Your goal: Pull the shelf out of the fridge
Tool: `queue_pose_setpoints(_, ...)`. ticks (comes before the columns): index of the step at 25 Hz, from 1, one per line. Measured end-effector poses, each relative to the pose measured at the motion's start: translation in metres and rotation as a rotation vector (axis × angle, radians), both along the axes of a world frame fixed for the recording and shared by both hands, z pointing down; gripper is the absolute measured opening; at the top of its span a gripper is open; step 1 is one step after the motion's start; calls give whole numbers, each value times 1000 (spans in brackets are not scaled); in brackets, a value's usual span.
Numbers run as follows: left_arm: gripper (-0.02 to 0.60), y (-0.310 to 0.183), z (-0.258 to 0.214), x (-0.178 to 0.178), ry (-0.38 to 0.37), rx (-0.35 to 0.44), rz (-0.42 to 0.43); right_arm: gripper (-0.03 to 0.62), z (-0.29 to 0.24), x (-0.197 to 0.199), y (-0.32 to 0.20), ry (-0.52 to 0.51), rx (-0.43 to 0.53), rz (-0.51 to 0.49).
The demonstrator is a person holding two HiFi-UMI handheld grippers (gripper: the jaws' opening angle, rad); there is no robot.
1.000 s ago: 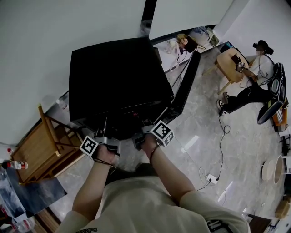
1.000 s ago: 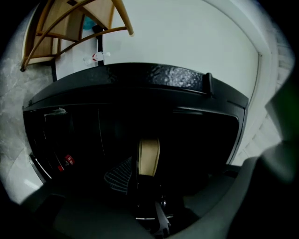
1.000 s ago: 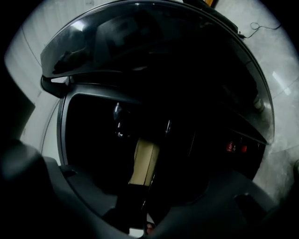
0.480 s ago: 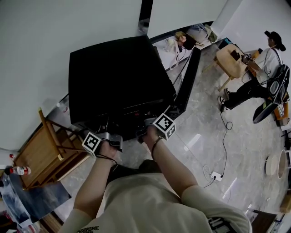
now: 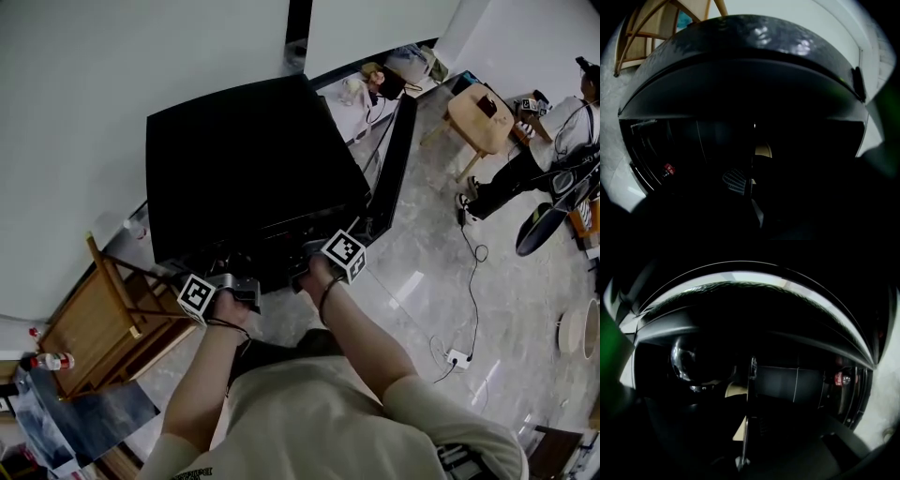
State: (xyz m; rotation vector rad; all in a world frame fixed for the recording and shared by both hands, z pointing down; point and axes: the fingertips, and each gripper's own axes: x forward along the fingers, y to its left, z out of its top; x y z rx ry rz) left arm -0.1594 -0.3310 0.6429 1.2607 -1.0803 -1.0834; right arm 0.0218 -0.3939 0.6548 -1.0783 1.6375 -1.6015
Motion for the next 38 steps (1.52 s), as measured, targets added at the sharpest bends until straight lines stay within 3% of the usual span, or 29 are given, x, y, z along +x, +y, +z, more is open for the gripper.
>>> queue_pose_setpoints(6, 14, -1, -2, 0, 3, 10, -4, 8, -4, 0, 0, -53, 10, 10)
queue_pose_setpoints(38, 12, 37, 0, 15, -5, -31, 28, 6, -5, 15, 36, -74, -36, -6)
